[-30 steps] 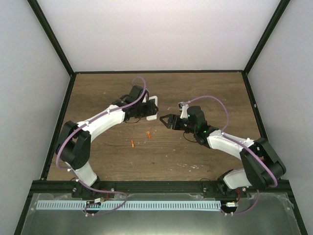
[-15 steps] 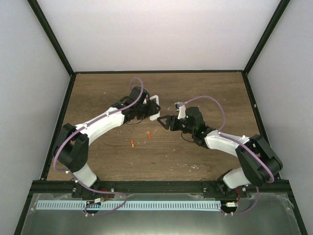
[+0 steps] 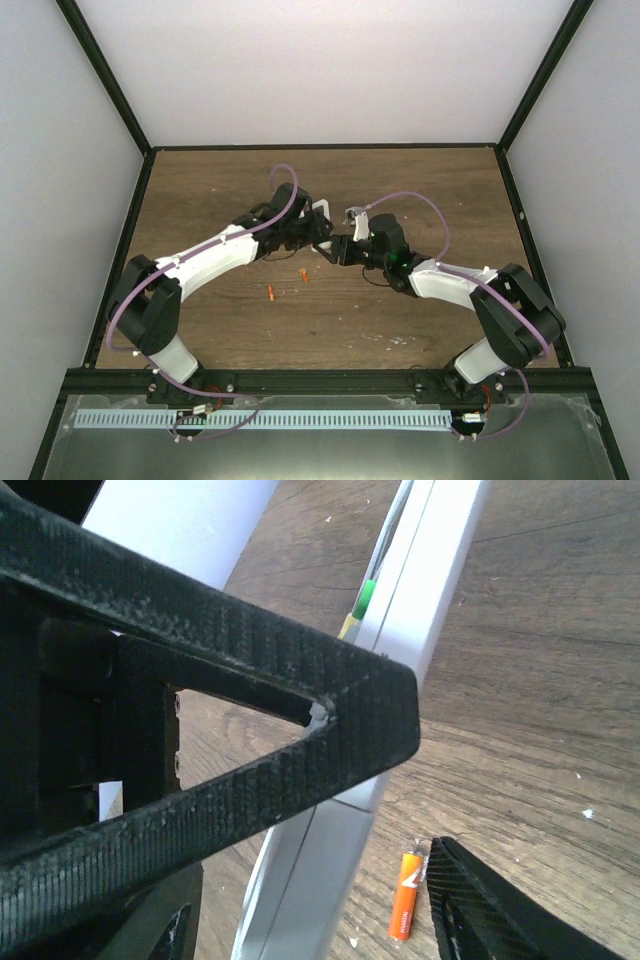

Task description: Load the batteries into the remote control

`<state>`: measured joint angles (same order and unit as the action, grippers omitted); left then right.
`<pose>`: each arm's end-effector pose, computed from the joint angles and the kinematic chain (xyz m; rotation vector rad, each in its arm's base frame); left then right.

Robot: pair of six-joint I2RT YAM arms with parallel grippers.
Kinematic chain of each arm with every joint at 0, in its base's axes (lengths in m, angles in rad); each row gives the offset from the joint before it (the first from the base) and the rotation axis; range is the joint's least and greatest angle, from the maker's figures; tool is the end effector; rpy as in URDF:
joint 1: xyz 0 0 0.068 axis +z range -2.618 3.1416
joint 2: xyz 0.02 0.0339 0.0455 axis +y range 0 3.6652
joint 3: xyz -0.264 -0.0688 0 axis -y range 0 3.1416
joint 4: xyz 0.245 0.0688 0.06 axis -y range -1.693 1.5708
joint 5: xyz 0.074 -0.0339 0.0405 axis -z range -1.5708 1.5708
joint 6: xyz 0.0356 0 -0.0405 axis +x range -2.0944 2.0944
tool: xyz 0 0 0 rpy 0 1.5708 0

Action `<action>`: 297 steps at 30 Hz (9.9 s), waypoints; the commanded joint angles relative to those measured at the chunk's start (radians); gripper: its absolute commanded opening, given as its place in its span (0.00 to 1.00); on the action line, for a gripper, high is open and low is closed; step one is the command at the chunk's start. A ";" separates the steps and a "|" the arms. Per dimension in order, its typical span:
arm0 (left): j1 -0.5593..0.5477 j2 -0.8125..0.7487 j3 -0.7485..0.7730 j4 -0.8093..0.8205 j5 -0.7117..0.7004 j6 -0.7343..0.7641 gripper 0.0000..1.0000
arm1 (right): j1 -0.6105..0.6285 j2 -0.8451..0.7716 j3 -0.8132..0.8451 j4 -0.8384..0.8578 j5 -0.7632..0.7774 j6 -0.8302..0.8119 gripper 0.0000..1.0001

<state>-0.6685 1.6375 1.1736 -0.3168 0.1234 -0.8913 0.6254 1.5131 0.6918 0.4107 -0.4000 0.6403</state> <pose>0.2808 -0.2273 0.2440 -0.2165 2.5219 -0.8531 0.2461 0.1948 0.1960 -0.2682 2.1410 1.1786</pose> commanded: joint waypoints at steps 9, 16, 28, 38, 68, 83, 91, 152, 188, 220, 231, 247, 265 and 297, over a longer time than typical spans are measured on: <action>-0.018 -0.072 -0.049 0.073 -0.075 -0.064 0.35 | 0.019 0.025 0.062 0.004 0.022 -0.005 0.39; -0.024 -0.092 -0.071 0.093 -0.094 -0.086 0.34 | 0.023 0.024 0.061 0.043 0.043 -0.007 0.32; -0.032 -0.099 -0.087 0.119 -0.114 -0.093 0.42 | 0.028 -0.002 0.041 0.085 0.041 -0.028 0.08; -0.032 -0.098 -0.102 0.150 -0.098 -0.085 0.93 | 0.028 -0.007 0.040 0.056 0.075 -0.029 0.04; 0.325 -0.277 -0.251 0.167 0.300 -0.193 1.00 | 0.293 -0.136 0.027 -0.425 1.002 -0.832 0.01; 0.302 -0.267 -0.421 0.396 0.407 -0.405 1.00 | 0.462 0.009 -0.085 0.039 1.296 -1.232 0.01; 0.245 -0.217 -0.445 0.498 0.406 -0.476 1.00 | 0.516 0.096 -0.049 0.171 1.321 -1.329 0.01; 0.193 -0.197 -0.428 0.402 0.296 -0.426 0.26 | 0.606 0.151 -0.070 0.151 1.522 -1.292 0.01; 0.196 -0.142 -0.434 0.456 0.333 -0.437 0.16 | 0.626 0.143 -0.040 0.177 1.473 -1.312 0.01; 0.302 -0.157 -0.514 0.780 0.484 -0.191 0.00 | 0.477 -0.304 -0.015 -0.290 0.909 -0.866 1.00; 0.330 -0.184 -0.594 0.972 0.619 -0.084 0.00 | 0.273 -0.550 -0.100 -0.375 0.473 -0.812 1.00; 0.328 -0.197 -0.652 1.107 0.636 -0.114 0.00 | 0.257 -0.327 0.034 -0.474 0.400 -0.666 0.99; 0.317 -0.209 -0.645 1.098 0.606 -0.151 0.00 | 0.256 -0.231 0.072 -0.427 0.481 -0.704 0.85; 0.313 -0.172 -0.638 1.130 0.602 -0.188 0.00 | 0.257 -0.182 0.091 -0.436 0.459 -0.728 0.47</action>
<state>-0.3542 1.4578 0.5144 0.7746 0.7231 -1.0740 0.8867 1.3289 0.7452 -0.0105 0.0612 -0.0811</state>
